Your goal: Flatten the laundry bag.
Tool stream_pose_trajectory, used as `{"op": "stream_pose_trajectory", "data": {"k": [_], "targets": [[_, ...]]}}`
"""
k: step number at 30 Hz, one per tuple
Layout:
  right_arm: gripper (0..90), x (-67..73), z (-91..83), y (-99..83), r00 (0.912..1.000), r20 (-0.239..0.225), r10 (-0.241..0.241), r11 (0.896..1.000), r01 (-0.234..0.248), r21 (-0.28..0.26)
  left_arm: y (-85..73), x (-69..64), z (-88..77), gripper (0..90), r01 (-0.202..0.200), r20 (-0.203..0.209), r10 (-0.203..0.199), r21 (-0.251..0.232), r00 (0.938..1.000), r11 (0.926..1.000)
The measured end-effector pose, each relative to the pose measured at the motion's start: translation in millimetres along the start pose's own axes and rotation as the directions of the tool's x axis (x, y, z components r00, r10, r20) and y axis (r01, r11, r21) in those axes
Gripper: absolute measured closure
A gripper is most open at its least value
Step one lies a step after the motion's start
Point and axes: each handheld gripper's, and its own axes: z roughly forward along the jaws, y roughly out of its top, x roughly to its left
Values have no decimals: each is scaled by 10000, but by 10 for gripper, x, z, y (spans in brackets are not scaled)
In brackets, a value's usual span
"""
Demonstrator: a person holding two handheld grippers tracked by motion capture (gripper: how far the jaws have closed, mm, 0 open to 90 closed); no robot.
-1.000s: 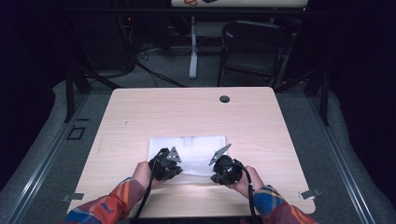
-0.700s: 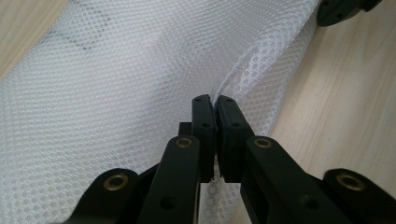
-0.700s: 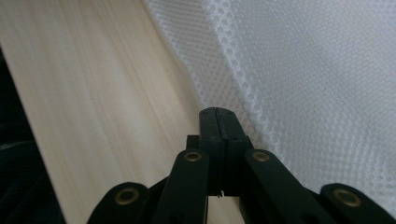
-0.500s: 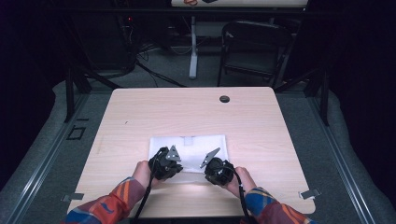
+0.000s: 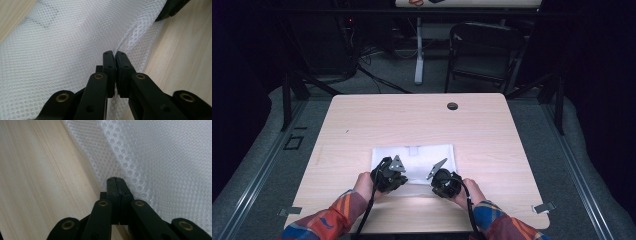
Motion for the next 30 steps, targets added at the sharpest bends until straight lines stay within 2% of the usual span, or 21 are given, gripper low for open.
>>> {"op": "stream_pose_trajectory", "data": {"k": [18,20,23,30], "targets": [[900,-1,0,-3,10000,14,-71,10000,71,-19,122,91,-43,877,468,-281,-471,-96,9985,9989],[900,-1,2,-3,10000,-9,-61,10000,61,-33,137,120,-53,877,617,-158,-618,-87,9980,9981],[900,0,-2,-2,10000,9,-85,10000,85,15,158,148,-65,877,744,-333,-747,-93,9966,9972],[900,2,-9,-1,9999,13,-156,9998,156,131,194,197,-124,877,935,-437,-945,-234,9946,9953]]}}
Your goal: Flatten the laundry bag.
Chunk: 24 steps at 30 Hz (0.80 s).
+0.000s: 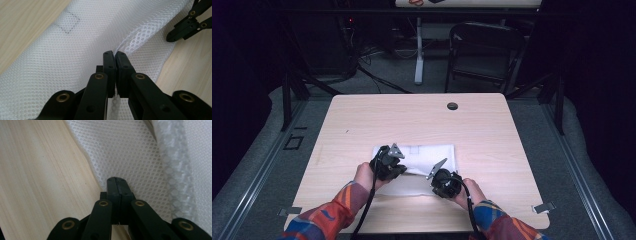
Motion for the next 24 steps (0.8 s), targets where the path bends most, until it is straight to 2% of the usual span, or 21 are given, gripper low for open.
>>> {"op": "stream_pose_trajectory", "data": {"k": [12,13,24], "targets": [[900,-22,-3,-17,9997,-222,105,9999,-105,-30,102,107,-141,877,239,-339,-250,-341,9991,9991],[900,-21,-4,-17,9997,-234,81,10000,-81,-12,112,118,-157,877,152,-380,-164,-314,9991,9994],[900,-16,-10,-18,9996,-293,45,10000,-43,80,192,170,-242,877,192,-640,-218,-402,9977,9990]]}}
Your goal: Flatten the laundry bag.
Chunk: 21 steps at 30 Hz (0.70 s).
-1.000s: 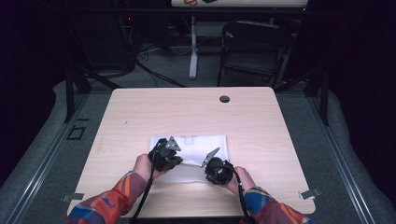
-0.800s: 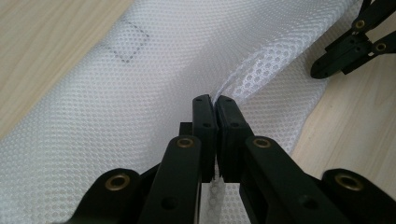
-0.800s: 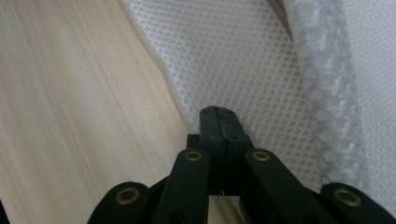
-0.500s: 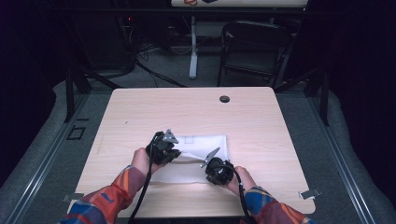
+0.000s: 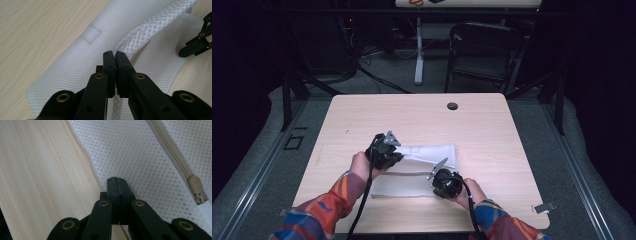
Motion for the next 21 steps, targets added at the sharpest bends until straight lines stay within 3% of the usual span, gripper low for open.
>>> {"op": "stream_pose_trajectory", "data": {"k": [21], "targets": [[900,-7,-14,-7,9996,-264,22,9997,-16,245,210,165,-154,877,-77,-537,63,-260,9985,9996]]}}
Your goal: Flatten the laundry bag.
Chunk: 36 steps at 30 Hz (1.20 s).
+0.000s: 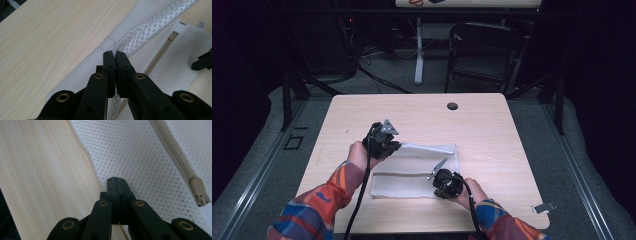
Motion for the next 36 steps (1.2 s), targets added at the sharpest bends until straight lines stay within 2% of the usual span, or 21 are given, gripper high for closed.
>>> {"op": "stream_pose_trajectory", "data": {"k": [7,20,30,34,36], "targets": [[900,-1,-4,-3,9999,-132,58,10000,-58,48,69,74,-28,877,90,-178,-92,-102,9998,9999],[900,-1,-7,-1,10000,-78,54,9999,-53,124,177,201,-34,877,156,-542,-170,-265,9984,9995],[900,5,-9,2,10000,-38,54,9999,-53,153,330,286,-18,877,95,-780,-122,-349,9969,9993],[900,13,-7,-1,9998,-82,154,9998,-153,97,389,317,6,877,186,-887,-222,-412,9958,9990],[900,3,-25,6,10000,2,-11,9995,11,311,411,337,23,877,200,-946,-239,-420,9952,9989]]}}
